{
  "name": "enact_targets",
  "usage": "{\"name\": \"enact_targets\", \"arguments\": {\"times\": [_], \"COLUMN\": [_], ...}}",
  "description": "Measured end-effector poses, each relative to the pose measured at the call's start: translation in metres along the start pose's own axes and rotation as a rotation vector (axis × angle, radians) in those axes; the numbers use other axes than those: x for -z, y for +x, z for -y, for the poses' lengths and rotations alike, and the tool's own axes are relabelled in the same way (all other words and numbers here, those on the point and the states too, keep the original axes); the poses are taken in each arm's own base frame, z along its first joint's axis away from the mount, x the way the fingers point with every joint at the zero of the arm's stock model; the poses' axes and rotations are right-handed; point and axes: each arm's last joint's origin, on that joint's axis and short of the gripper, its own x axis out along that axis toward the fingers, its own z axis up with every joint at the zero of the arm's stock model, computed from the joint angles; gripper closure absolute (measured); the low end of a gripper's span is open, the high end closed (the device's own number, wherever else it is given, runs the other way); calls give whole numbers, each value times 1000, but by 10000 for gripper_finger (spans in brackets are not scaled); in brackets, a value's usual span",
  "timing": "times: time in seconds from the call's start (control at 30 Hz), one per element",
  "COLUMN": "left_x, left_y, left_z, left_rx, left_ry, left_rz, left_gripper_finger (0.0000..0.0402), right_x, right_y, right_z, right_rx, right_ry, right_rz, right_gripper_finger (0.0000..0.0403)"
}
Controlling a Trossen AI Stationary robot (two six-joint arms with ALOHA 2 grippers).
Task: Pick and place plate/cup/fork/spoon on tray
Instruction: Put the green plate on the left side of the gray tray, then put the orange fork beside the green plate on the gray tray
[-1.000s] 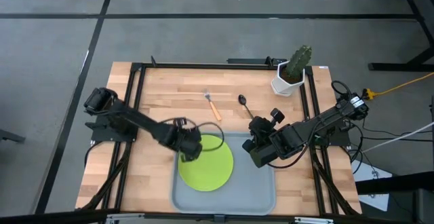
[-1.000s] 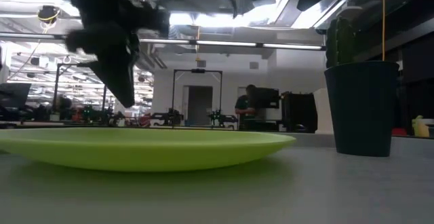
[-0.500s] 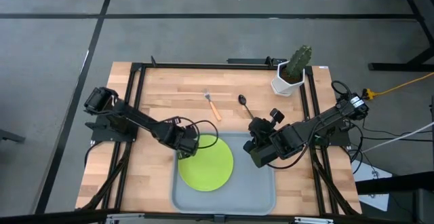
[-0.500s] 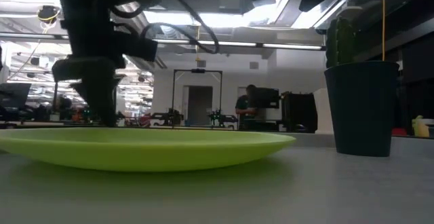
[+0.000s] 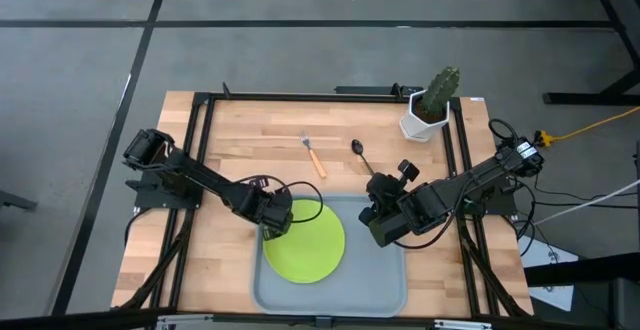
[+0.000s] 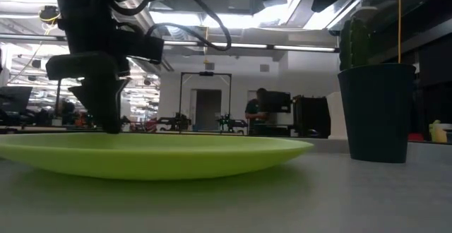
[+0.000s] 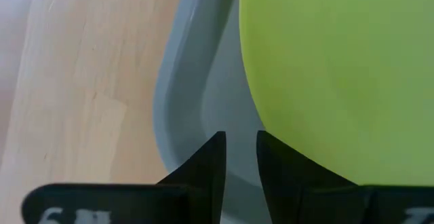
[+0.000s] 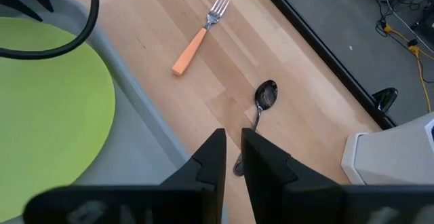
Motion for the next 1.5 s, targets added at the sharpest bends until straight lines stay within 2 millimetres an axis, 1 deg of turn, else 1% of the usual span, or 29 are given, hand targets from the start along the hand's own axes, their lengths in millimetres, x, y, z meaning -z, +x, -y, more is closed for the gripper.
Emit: {"name": "enact_targets", "arguments": {"times": [0.07,0.2,0.4,0.6,0.7,0.8,0.9,0.97,1.07,1.17,1.23,1.3,1.4,1.5], "left_x": [0,-1,7,15,14,5,-4,-6,-3,8,17,28,41,59], "left_y": [0,-2,-6,-10,-19,-39,-67,-85,-107,-121,-124,-122,-117,-107], "left_z": [1,8,18,30,33,33,25,15,-6,-36,-55,-70,-85,-95], "left_rx": [7,92,132,215,217,207,164,149,179,204,215,218,249,298], "left_ry": [0,7,10,44,64,102,180,271,373,360,315,270,196,163], "left_rz": [5,0,-11,-44,-51,-13,51,110,172,239,291,348,480,550], "left_gripper_finger": [325,325,325,325,325,325,325,325,325,325,325,325,325,325], "right_x": [0,0,0,0,-1,-8,-22,-33,-51,-69,-80,-89,-102,-115], "right_y": [0,0,0,0,0,3,10,18,35,58,72,85,102,114], "right_z": [0,0,0,0,0,-2,-1,2,12,29,43,56,73,87], "right_rx": [0,0,0,0,4,20,48,71,94,111,103,89,37,-39], "right_ry": [0,-1,-3,-3,4,50,71,70,75,70,53,48,71,132], "right_rz": [0,0,0,0,21,108,191,226,226,184,141,114,91,106], "right_gripper_finger": [350,350,350,350,350,350,350,350,350,350,350,350,350,350]}}
